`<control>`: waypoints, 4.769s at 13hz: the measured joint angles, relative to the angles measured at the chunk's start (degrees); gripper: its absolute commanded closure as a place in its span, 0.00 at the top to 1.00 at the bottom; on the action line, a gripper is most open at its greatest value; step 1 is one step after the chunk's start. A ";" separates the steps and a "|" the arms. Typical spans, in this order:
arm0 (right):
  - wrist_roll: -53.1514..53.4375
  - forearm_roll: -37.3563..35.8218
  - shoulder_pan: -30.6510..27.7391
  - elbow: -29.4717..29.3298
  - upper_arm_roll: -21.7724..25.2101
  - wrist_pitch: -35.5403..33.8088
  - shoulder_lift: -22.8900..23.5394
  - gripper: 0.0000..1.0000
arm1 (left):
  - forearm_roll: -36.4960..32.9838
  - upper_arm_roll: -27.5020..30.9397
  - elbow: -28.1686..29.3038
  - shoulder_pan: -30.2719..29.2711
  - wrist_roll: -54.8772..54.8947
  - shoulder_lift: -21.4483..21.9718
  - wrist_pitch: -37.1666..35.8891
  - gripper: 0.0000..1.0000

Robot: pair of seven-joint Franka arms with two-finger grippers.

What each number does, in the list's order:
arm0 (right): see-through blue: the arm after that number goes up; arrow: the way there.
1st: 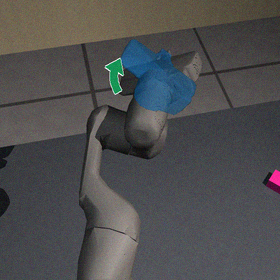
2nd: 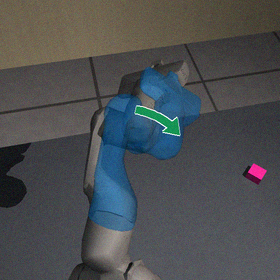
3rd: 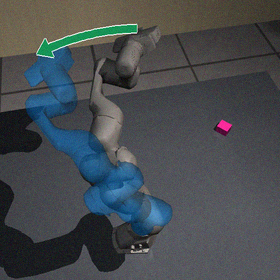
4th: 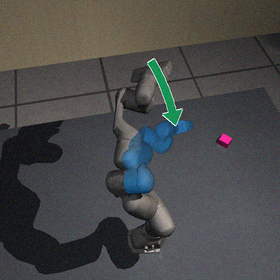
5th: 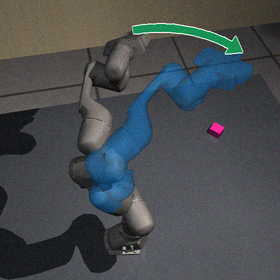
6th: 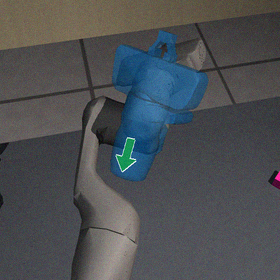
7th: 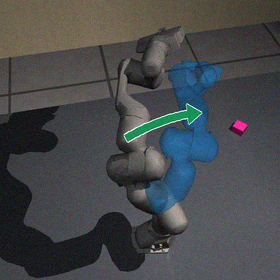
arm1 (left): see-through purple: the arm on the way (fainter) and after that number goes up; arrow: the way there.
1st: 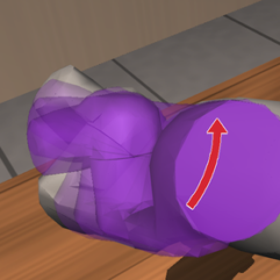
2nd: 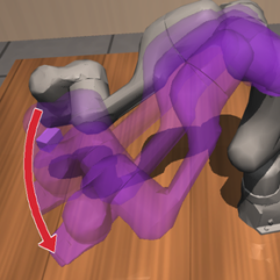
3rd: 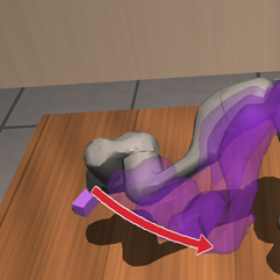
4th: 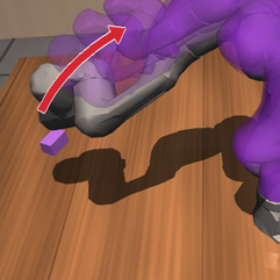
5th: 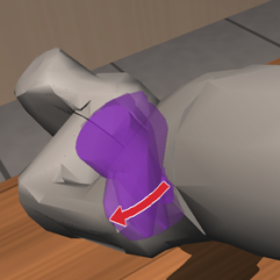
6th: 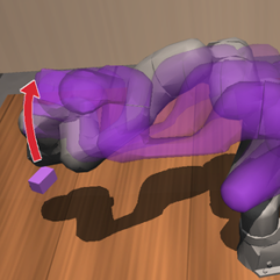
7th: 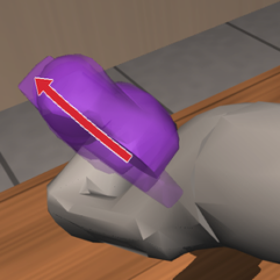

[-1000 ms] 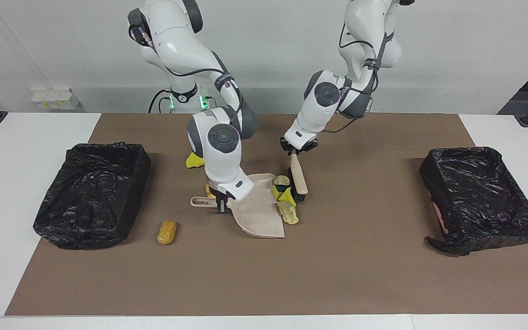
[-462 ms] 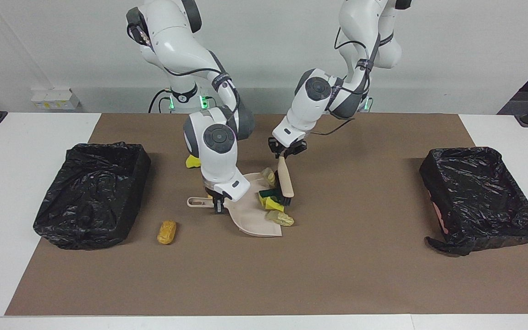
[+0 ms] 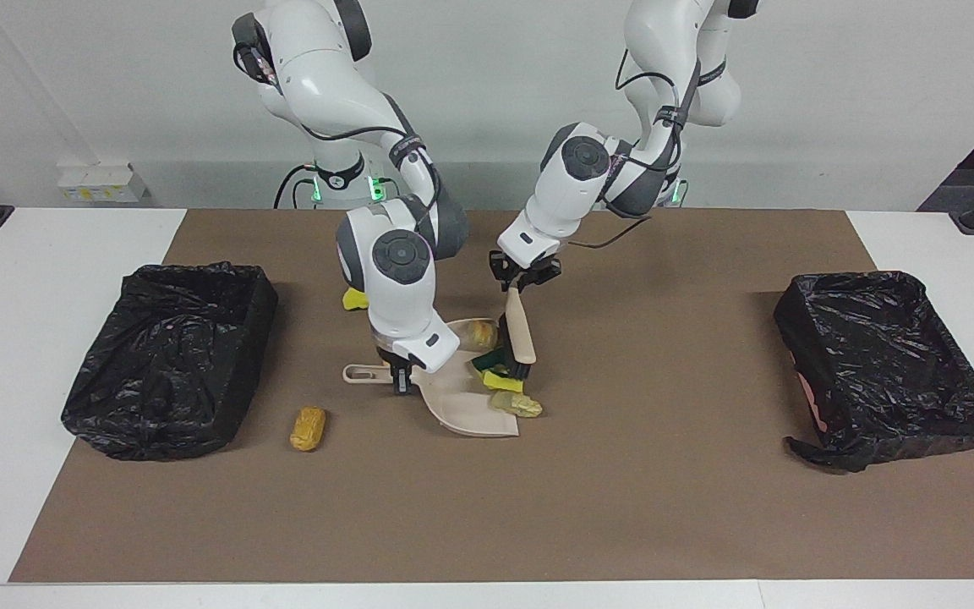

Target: Sweep and dump trash in bin

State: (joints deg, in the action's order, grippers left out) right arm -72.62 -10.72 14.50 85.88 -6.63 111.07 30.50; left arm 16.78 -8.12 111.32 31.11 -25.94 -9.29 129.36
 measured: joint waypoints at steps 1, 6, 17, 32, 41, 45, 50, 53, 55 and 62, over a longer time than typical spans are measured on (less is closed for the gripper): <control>0.00 0.00 -0.05 0.00 0.00 0.00 -0.01 0.00 | -0.88 0.33 -0.11 -0.48 3.41 -0.02 -0.91 0.00; 2.17 0.01 0.33 0.68 -0.32 1.49 -0.02 0.00 | -12.57 0.99 -6.79 -6.96 16.18 -3.87 -11.07 0.00; 7.56 -0.06 2.25 2.92 -0.19 3.34 -0.69 0.00 | -15.11 -0.73 -13.32 -4.11 13.25 -12.28 -21.49 0.00; 3.93 -0.06 1.73 3.03 -0.19 3.35 -0.81 0.00 | -9.27 0.30 -12.78 -6.25 2.99 -7.27 -25.12 0.00; 0.79 0.25 -3.68 2.99 -0.07 1.18 -7.93 0.00 | -13.37 3.30 -5.89 -15.99 9.68 5.58 -34.81 0.00; -2.57 0.46 -10.46 3.15 -0.05 -1.98 -14.55 0.00 | -13.29 2.15 8.38 -15.34 8.64 12.04 -26.15 0.00; -10.57 0.63 -24.56 3.46 0.10 -3.44 -18.78 0.00 | -12.00 0.60 15.95 3.33 -11.24 13.41 -13.24 0.00; -22.19 0.72 -33.72 3.58 0.35 -3.08 -18.85 0.00 | -7.63 0.50 16.40 8.20 -15.01 9.65 -8.00 0.00; -26.51 0.66 -38.26 3.69 0.49 -3.08 -18.95 0.00 | -5.48 0.96 16.71 8.20 -14.89 8.88 -7.81 0.00; -20.64 -15.22 -42.94 16.21 0.19 6.23 -24.98 0.00 | -4.79 1.27 19.27 8.19 -13.61 8.87 -8.03 0.94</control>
State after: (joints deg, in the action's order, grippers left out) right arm -93.26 -25.94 -28.43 102.09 -6.44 117.30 5.51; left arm 11.99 -6.85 130.59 39.31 -39.55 -0.42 121.33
